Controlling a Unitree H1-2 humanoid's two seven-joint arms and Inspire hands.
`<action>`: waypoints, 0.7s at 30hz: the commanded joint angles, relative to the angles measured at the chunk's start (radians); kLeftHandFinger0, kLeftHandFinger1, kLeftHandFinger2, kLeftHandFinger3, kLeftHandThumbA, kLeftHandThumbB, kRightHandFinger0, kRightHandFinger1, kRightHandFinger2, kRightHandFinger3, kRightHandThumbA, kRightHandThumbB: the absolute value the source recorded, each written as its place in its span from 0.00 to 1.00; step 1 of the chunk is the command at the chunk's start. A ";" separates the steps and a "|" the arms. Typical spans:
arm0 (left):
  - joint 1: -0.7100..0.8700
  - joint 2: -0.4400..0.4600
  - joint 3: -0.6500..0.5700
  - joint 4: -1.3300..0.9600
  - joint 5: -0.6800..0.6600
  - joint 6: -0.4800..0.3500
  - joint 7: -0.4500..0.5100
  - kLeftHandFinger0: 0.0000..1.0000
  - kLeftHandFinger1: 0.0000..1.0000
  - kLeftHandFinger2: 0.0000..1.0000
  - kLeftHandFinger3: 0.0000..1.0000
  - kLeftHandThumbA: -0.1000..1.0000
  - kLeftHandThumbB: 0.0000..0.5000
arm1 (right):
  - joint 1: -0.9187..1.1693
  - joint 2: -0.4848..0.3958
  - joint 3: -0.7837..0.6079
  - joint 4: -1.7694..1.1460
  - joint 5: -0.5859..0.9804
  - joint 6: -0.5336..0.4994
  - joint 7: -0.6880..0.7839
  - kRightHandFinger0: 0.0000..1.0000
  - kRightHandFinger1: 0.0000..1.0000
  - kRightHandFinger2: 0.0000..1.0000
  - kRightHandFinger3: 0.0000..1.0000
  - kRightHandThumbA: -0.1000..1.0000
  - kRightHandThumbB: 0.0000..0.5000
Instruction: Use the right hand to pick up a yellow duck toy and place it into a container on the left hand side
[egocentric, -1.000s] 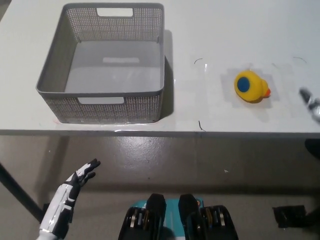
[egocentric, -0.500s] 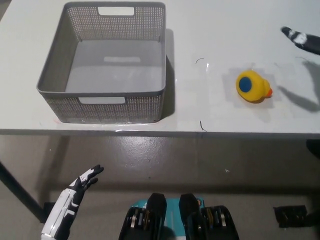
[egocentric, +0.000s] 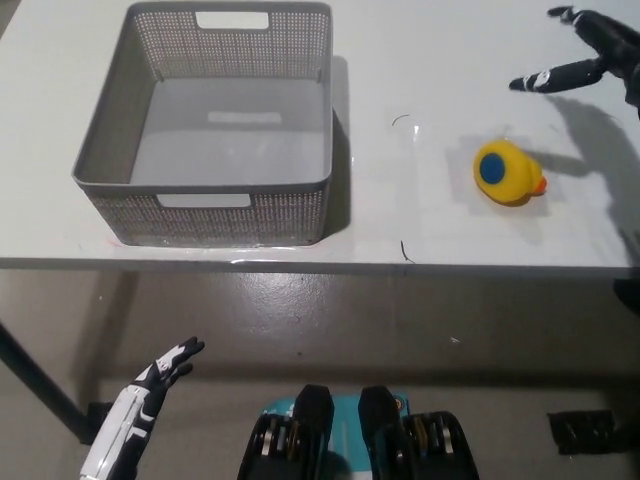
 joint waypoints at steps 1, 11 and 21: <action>0.010 0.014 0.023 -0.020 0.012 -0.045 0.011 1.00 1.00 1.00 1.00 1.00 0.29 | -0.169 0.015 -0.010 0.161 0.076 -0.080 0.319 1.00 1.00 1.00 1.00 1.00 0.81; 0.004 0.015 0.020 -0.023 0.007 -0.031 0.004 1.00 1.00 1.00 1.00 1.00 0.34 | -0.181 0.034 0.022 0.217 0.044 -0.088 0.378 1.00 1.00 1.00 1.00 1.00 0.86; -0.008 0.015 0.023 -0.018 0.002 -0.035 -0.001 1.00 1.00 1.00 1.00 1.00 0.35 | -0.180 0.041 0.029 0.232 0.041 -0.085 0.406 1.00 1.00 1.00 1.00 1.00 0.90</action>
